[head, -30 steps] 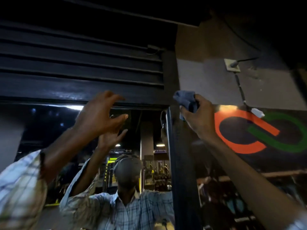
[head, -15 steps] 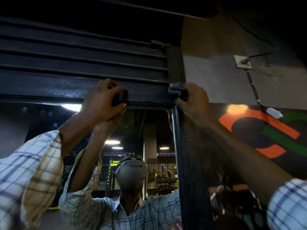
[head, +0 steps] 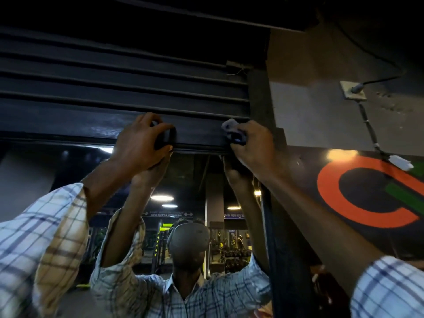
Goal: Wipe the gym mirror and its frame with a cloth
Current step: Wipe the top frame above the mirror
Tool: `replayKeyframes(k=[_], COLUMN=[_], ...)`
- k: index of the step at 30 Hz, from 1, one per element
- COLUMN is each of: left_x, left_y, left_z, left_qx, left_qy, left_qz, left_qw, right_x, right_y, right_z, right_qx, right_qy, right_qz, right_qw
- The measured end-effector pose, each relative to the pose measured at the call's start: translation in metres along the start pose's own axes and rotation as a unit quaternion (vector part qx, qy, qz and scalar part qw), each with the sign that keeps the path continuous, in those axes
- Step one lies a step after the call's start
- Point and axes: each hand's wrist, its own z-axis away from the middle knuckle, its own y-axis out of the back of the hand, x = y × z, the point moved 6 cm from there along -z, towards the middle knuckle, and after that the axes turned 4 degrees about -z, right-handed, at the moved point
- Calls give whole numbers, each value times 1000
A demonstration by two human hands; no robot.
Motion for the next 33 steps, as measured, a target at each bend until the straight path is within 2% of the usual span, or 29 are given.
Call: replayKeyframes(k=[2, 3, 4, 7, 8, 11, 12, 13, 15, 16, 17, 19, 20, 24, 28, 31, 33], left_x=[-7, -9, -11, -18, -21, -28, -29, -30, -32, -34, -38, -46, -49, -66, -94, -108, -119], left_y=[3, 4, 6, 7, 7, 11, 12, 12, 12, 12, 11, 11, 11, 10, 15, 20, 25], left_z=[3, 4, 5, 6, 6, 8, 8, 9, 11, 12, 13, 16, 18, 26, 38, 43, 46], left_qx=[-2, -2, -4, -17, -19, -14, -13, -13, -11, -11, -12, -13, -10, -11, -8, -11, -9], left_qy=[9, 10, 9, 8, 8, 11, 13, 10, 0, -3, -3, 5, 8, 14, 48, 56, 66], left_qz=[4, 4, 4, -2, -7, -13, -11, -11, -18, -25, -30, -37, -41, -63, -63, -68, -59], left_qw=[1000, 1000, 1000, 1000, 1000, 1000, 1000, 1000, 1000, 1000, 999, 999, 999, 998, 997, 996, 996], right_x=[9, 5, -5, -33, -33, -24, -33, -45, -67, -70, -67, -63, -67, -98, -102, -129, -135], right_y=[10, 8, 2, -23, -23, -9, -12, -22, -46, -50, -49, -42, -46, -78, -75, -100, -104], right_z=[-6, -6, -5, -4, -11, -23, -20, -16, -6, -7, -13, -19, -19, -13, -22, -15, -18], right_qx=[55, 63, 52, -71, -78, 26, 35, 14, -87, -109, -87, 9, 25, -94, 3, -89, -76], right_qy=[-62, -64, -34, 87, 90, -11, -3, 32, 104, 110, 88, 21, 12, 84, 12, 75, 70], right_qz=[6, 11, 14, 33, 52, 22, 7, 4, 3, 6, 3, -20, -24, -26, -34, -37, -43], right_qw=[997, 996, 998, 993, 992, 999, 999, 999, 991, 988, 992, 1000, 999, 992, 999, 993, 994])
